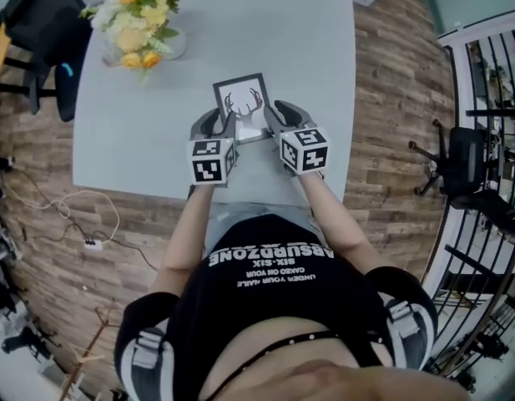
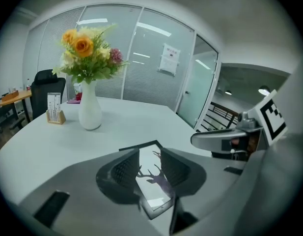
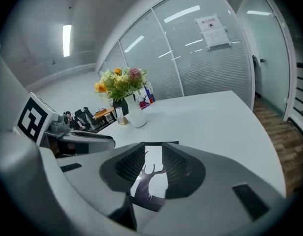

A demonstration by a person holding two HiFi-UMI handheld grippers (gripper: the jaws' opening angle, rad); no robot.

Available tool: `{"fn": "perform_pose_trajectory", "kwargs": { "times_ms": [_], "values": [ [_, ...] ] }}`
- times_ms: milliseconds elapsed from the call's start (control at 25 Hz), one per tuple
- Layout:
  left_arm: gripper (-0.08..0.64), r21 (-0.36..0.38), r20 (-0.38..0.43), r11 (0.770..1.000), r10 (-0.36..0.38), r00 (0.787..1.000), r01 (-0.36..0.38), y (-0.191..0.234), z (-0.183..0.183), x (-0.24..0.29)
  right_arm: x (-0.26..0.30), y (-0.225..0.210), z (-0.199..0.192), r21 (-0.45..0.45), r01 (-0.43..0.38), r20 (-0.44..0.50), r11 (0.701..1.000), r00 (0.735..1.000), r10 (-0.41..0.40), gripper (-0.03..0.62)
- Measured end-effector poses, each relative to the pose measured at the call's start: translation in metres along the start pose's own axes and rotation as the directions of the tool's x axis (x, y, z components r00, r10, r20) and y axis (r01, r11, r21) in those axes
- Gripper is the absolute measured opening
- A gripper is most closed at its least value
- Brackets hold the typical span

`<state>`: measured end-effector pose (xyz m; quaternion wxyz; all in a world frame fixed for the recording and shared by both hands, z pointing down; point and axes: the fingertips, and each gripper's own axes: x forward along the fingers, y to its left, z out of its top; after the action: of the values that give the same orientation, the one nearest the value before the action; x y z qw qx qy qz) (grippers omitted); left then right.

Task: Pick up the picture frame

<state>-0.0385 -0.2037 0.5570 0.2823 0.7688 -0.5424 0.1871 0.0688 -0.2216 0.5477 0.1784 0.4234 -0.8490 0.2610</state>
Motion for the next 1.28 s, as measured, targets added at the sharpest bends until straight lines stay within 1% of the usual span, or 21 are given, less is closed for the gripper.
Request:
{"fn": "perform_pose_trajectory", "kwargs": {
  "times_ms": [160,320,440,600,760,960,1160,1280],
  "values": [
    [0.123,-0.041,-0.057,0.999,0.03,0.998,-0.032,0.015,-0.018,0.018,0.02,-0.011,-0.014,0.003,0.011,-0.051,1.0,0.999,-0.011,0.106],
    [0.123,-0.081,-0.101,0.996,0.035,0.994,-0.044,0.024,-0.035,0.038,0.04,-0.029,-0.031,0.0,0.04,-0.107,0.999,0.994,-0.039,0.109],
    [0.123,-0.09,-0.137,0.993,0.061,0.989,-0.074,0.035,-0.046,0.052,0.053,-0.041,-0.044,0.011,0.053,-0.148,0.999,0.988,-0.051,0.114],
    [0.123,-0.095,-0.189,0.992,0.067,0.98,-0.087,0.042,-0.063,0.066,0.066,-0.049,-0.061,0.024,0.06,-0.196,0.998,0.979,-0.054,0.115],
    [0.123,-0.092,-0.193,0.989,0.095,0.977,-0.115,0.05,-0.068,0.073,0.074,-0.055,-0.07,0.026,0.068,-0.224,0.997,0.973,-0.061,0.115],
    [0.121,-0.086,-0.22,0.989,0.099,0.971,-0.12,0.054,-0.079,0.079,0.078,-0.058,-0.076,0.025,0.072,-0.233,0.997,0.97,-0.064,0.117],
    [0.121,-0.099,-0.21,0.988,0.098,0.973,-0.121,0.053,-0.079,0.08,0.078,-0.055,-0.075,0.026,0.05,-0.228,0.998,0.973,-0.043,0.109],
    [0.119,-0.106,-0.205,0.987,0.1,0.974,-0.124,0.053,-0.08,0.082,0.081,-0.053,-0.077,0.01,0.048,-0.236,0.999,0.971,-0.044,0.095]
  ]
}}
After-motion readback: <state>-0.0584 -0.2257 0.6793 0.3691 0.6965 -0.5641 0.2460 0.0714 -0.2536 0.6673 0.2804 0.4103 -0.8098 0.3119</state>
